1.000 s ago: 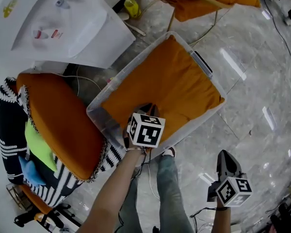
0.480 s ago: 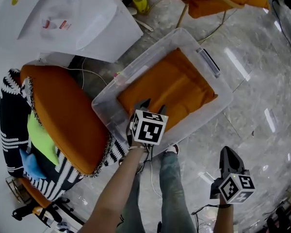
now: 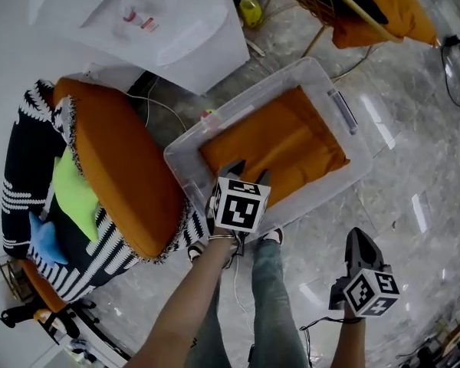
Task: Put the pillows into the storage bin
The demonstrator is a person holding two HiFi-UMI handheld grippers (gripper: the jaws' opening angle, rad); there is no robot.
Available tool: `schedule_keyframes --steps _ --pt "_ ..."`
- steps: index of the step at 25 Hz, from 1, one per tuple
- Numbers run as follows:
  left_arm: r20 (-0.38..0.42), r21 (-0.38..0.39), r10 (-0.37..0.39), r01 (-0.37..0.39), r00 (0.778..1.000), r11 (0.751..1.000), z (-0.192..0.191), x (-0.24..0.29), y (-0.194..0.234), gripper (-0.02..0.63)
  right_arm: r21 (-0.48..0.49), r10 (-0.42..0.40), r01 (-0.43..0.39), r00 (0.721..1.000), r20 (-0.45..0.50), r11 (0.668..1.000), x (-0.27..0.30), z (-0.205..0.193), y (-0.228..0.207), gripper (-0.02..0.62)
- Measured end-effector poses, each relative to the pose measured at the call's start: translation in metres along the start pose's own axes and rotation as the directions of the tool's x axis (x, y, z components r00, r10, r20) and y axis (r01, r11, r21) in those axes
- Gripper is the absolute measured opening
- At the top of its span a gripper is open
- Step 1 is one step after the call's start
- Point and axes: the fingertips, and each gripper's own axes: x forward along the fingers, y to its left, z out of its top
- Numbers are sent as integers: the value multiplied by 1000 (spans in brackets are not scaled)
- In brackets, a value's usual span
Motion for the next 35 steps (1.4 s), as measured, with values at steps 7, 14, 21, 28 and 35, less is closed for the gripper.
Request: schedule_keyframes --steps 7,14,21,28,35 --pt "83 -41 33 -30 996 999 20 -83 14 219 -84 72 -68 996 53 994 -20 48 60 2" --pt "168 -160 93 -66 981 985 17 -201 35 219 -214 134 -116 989 69 970 -61 77 138 2" --pt "254 -274 231 -159 939 948 -6 -326 76 219 -366 282 -239 957 66 899 -85 107 250 2" --pt "276 -486 428 -259 861 835 -77 -431 149 219 -501 424 -364 906 6 785 -94 108 373 2" --pt "202 -709 595 -302 778 637 -206 -516 253 218 -594 505 -451 859 -86 666 -97 59 513 2"
